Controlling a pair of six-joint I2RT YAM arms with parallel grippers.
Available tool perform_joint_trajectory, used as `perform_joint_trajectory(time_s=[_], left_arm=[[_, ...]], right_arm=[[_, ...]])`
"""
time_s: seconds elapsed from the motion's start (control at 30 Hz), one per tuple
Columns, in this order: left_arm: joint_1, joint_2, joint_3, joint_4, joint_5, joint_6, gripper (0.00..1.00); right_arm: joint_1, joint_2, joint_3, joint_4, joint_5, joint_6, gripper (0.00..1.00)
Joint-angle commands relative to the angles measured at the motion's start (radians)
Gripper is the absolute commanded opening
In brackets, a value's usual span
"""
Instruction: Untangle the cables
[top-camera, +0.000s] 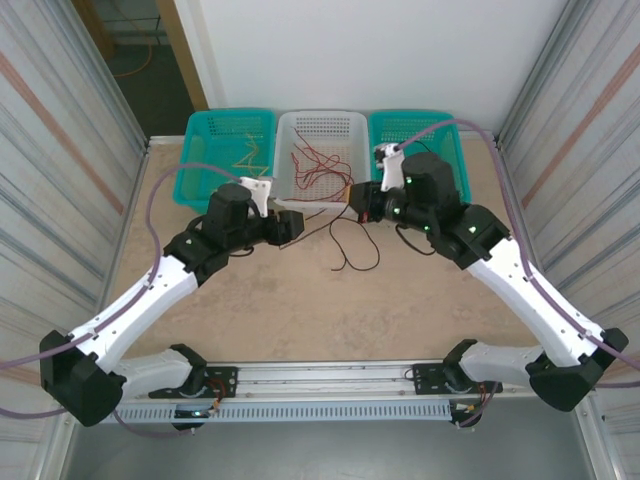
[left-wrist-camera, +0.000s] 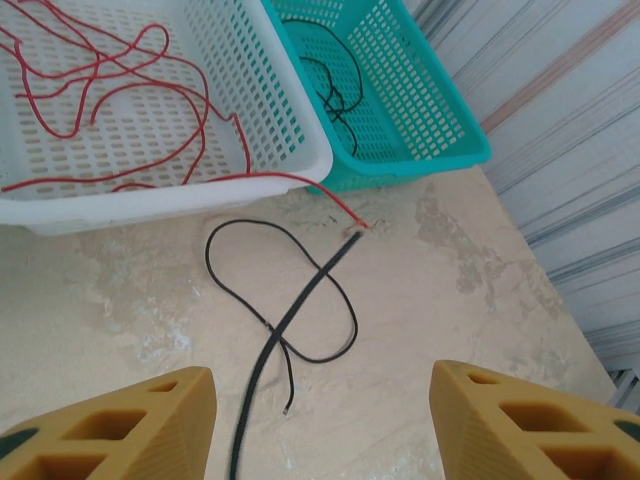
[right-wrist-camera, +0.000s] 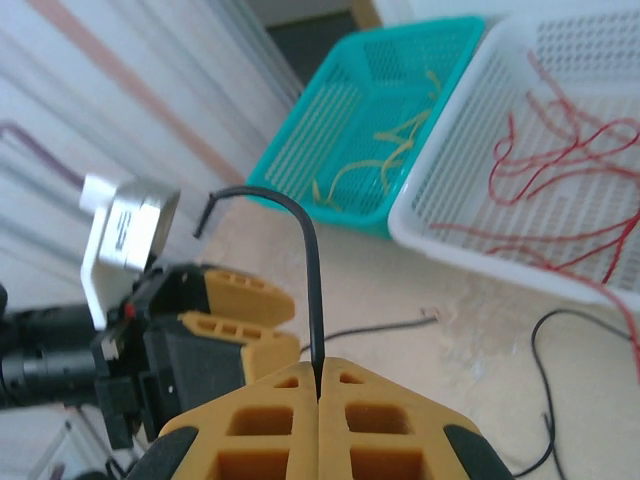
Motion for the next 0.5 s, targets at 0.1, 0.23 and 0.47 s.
perform_joint_trajectory(time_s=[0.1,0.23,0.47], left_arm=[[-0.01,0.008,0.043,0.049,0.018,0.012,0.59],[-0.02,0.01,0.037,0.046,0.003,0.017,0.58],[-0.028,0.025,0.025,0.033,-0.003,0.014,0.57]], right_arm=[[-0.106,-0.023,0.067,0.033,-0.042,0.008,0.0],[-0.147,-0.013,0.078,0.045,-0.06,0.018,0.0],[-0.255,0.044,0.177,0.014,-0.037,0.012,0.0]])
